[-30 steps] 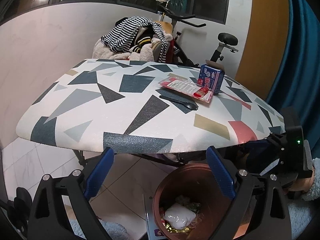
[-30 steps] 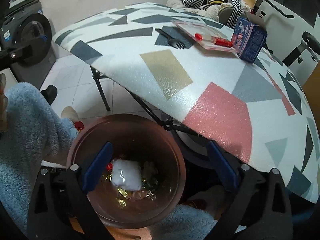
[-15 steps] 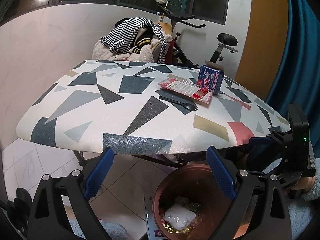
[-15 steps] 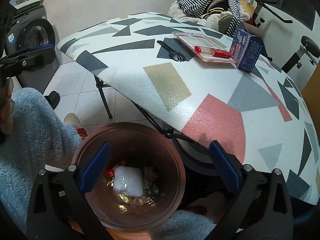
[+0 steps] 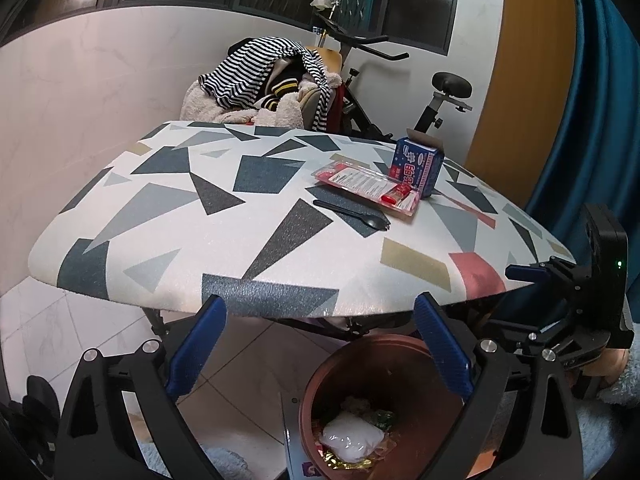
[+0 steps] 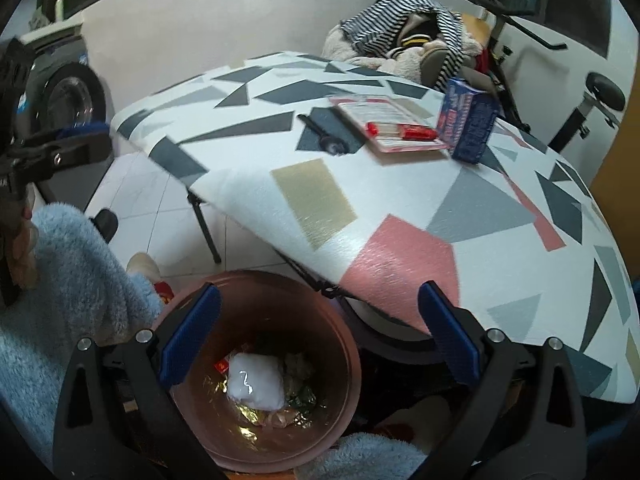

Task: Collect trash
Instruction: 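Raise both open tools back over the table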

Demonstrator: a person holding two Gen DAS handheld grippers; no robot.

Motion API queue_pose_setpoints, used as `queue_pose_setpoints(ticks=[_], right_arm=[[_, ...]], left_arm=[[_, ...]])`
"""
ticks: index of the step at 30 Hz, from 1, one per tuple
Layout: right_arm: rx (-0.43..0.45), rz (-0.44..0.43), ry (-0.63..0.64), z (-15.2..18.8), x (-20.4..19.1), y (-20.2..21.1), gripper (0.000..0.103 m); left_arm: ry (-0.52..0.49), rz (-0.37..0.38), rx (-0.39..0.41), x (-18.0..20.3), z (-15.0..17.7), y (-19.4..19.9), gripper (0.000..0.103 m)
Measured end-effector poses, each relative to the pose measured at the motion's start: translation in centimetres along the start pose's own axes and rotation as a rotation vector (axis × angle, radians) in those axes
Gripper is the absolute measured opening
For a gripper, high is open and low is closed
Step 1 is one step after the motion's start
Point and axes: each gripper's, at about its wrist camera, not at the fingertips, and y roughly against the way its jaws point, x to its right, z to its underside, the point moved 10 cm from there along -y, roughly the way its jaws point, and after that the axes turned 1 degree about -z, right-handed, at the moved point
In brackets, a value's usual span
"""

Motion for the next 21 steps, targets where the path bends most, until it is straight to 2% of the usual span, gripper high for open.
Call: queue_pose_setpoints(ticks=[10, 14, 19, 21], right_arm=[[0.029, 0.031, -0.096, -3.7, 4.7, 0.8, 0.097], [0.02, 0.062, -0.144, -5.5, 7.1, -0.3, 0.097], [0.01, 0.035, -0.224, -7.9, 8.9, -2.2, 0.097], [0.012, 0.004, -0.24, -8.8, 9.0, -2.9, 0.09]], left_arm=[[0.003, -0.01, 0.004, -0.5, -4.7, -1.6, 0.093], [0.045, 0.016, -0.019, -0.7, -6.8, -3.5, 0.093], [0.083, 0.039, -0.031, -0.8, -9.2, -5.9, 0.093], [0.087, 0.041, -0.035, -1.0, -9.8, -6.6, 0.093]])
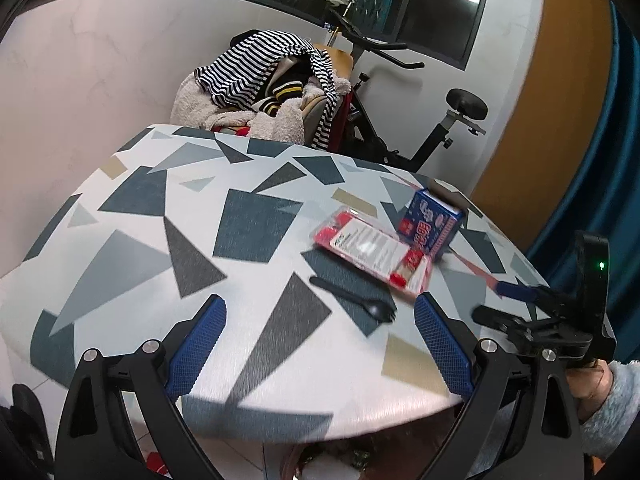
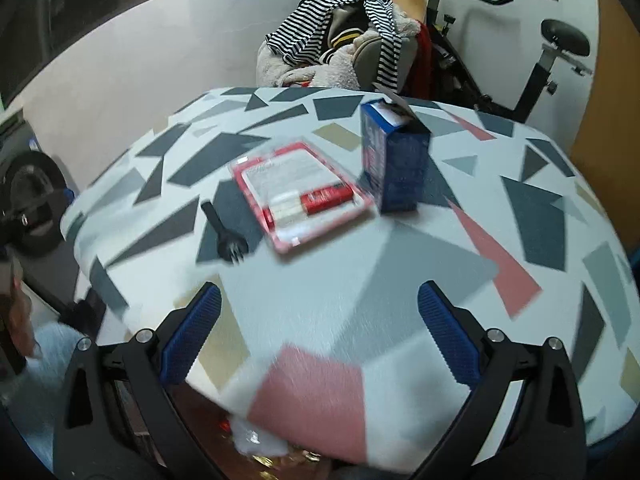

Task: Collect trash
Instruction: 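Raise both open tools back over the table, then grasp the red lighter with the right gripper while the left gripper reaches the black spoon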

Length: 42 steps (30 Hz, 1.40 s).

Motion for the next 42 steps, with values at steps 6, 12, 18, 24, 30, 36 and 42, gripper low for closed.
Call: queue_pose_setpoints(ticks=[6, 12, 18, 24, 30, 36, 42], right_arm=[[-0.065, -0.095, -0.1, -3.1, -0.9, -5.1, 0.062], [-0.131, -0.031, -0.215, -4.5, -0.2, -8.4, 0.055], [-0.155, 0.11, -0.127, -5.4, -0.6, -10.1, 0.056], [-0.148, 0.158, 0.031, -6.1, -0.6, -11.0, 0.028], [-0.07, 0.088, 0.023, -5.8, -0.8, -8.7, 0.027], [-0.018, 0.057, -0.033, -5.2, -0.6, -6.1, 0.027], [0.016, 0.045, -0.091, -4.4, 1.2, -3.8, 0.027]], left_arm=[[0.011, 0.016, -0.019, -0.3, -0.8, -1.8, 0.092], [0.031, 0.029, -0.054, -1.0, -0.4, -3.0, 0.089], [0.088, 0.052, -0.089, -1.8, 0.3, -3.9, 0.085], [0.121, 0.113, -0.161, -1.0, 1.5, -5.2, 0.069], [0.257, 0.212, -0.297, 0.9, 3.3, -8.2, 0.046], [0.199, 0.13, -0.354, 2.7, 3.3, -11.7, 0.038], [-0.009, -0.073, -0.347, 3.4, 2.8, -14.2, 0.063]])
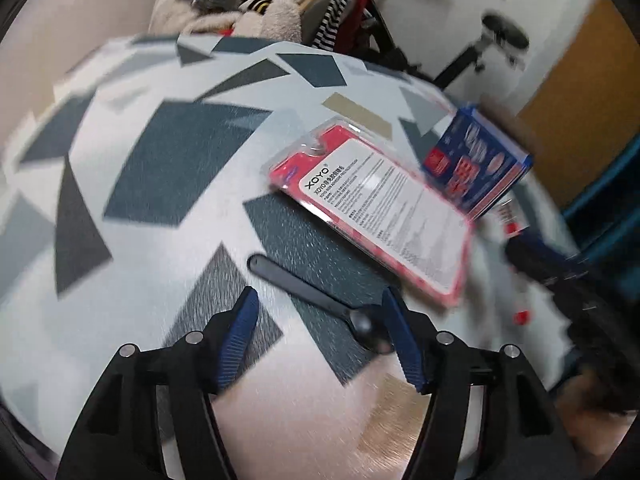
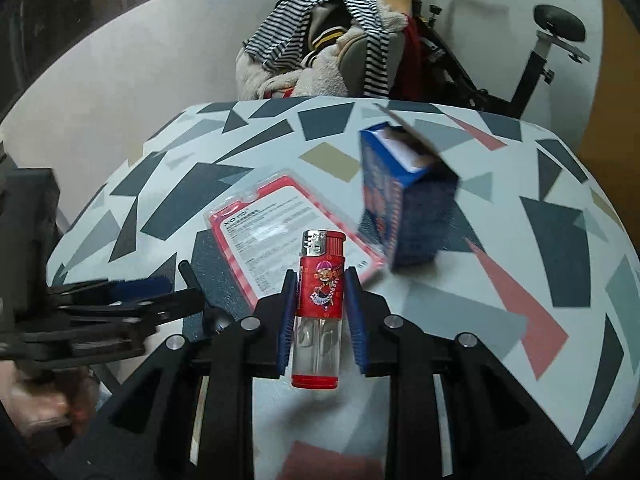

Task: Collect trash
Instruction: 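Grasp the red lighter with the right gripper while the left gripper reaches the black spoon, then close the left gripper on the black plastic spoon handle and lift it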

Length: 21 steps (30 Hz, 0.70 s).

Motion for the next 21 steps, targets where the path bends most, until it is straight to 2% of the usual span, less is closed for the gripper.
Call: queue_pose_setpoints(ticks=[3, 5, 10, 15, 18, 19, 21], right_arm=[[0.018, -0.005, -0.022, -0.1, 0.6, 0.5, 0.027], [0.022, -0.009, -0.031, -0.1, 1.0, 0.7, 0.027], [0.033, -0.022, -0.032, 0.2, 1.2, 1.4, 0.027], [0.041, -0.041, -0.038, 0.1, 0.9, 1.6, 0.026], [0.041, -0.05, -0.042, 0.2, 0.7, 1.6, 0.023], [0.038, -0.048, -0.045, 0.2, 0.8, 1.5, 0.015], [0.033, -0.053, -0.049, 0.3, 0.6, 1.5, 0.015]], left_arm=[[-0.097, -0.096, -0.005, 0.4, 0.1, -0.6, 0.063], [-0.129, -0.113, -0.002, 0.3, 0.2, -0.6, 0.064], [-0.104, -0.129, -0.023, -2.1, 1.2, 0.4, 0.06], [-0.035, -0.115, -0.03, -5.5, 1.9, 2.0, 0.044], [0.01, -0.105, -0.025, -6.1, 1.4, 2.3, 0.044], [0.016, -0.101, -0.023, -5.9, 1.3, 2.3, 0.044], [0.023, -0.092, -0.017, -5.3, 1.1, 2.2, 0.044]])
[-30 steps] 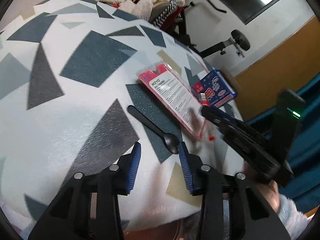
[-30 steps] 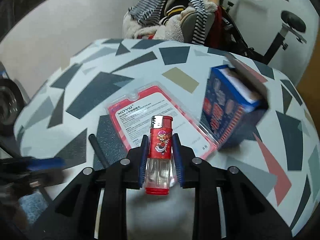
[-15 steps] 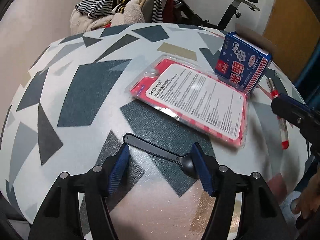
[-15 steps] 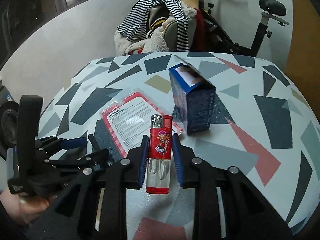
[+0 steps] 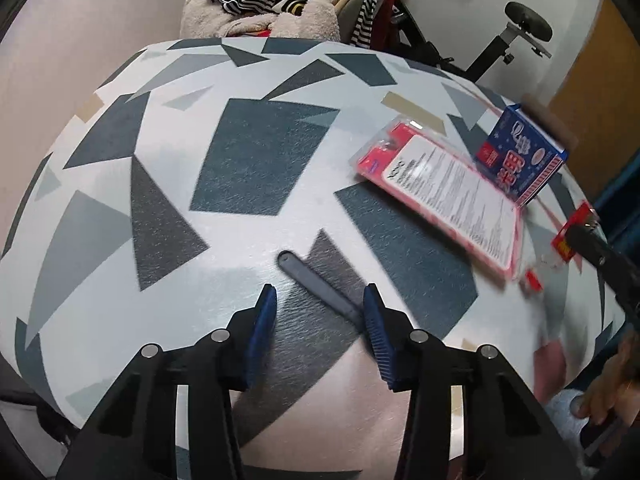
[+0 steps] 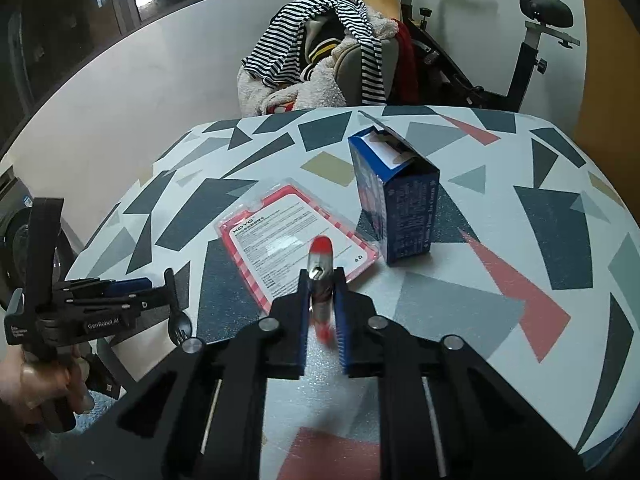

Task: Collect trash
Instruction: 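Close the left gripper on the black plastic spoon handle and lift it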

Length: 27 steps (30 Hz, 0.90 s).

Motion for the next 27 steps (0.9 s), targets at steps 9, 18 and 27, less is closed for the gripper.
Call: queue_pose_setpoints(ticks=[9, 18, 27], right_arm=[[0.003, -0.017, -0.006, 0.5, 0.3, 0.0, 0.014], [0.004, -0.025, -0.022, 0.9, 0.4, 0.0, 0.014], [0.002, -0.026, -0.028, 1.2, 0.5, 0.1, 0.014]], left_arm=[[-0.021, 0.07, 0.011, 3.5, -0.5, -1.4, 0.016], [-0.087, 0.137, -0.001, 6.1, 0.0, -1.4, 0.012], [-0.245, -0.015, 0.069, 7.7, 0.4, -1.5, 0.022]])
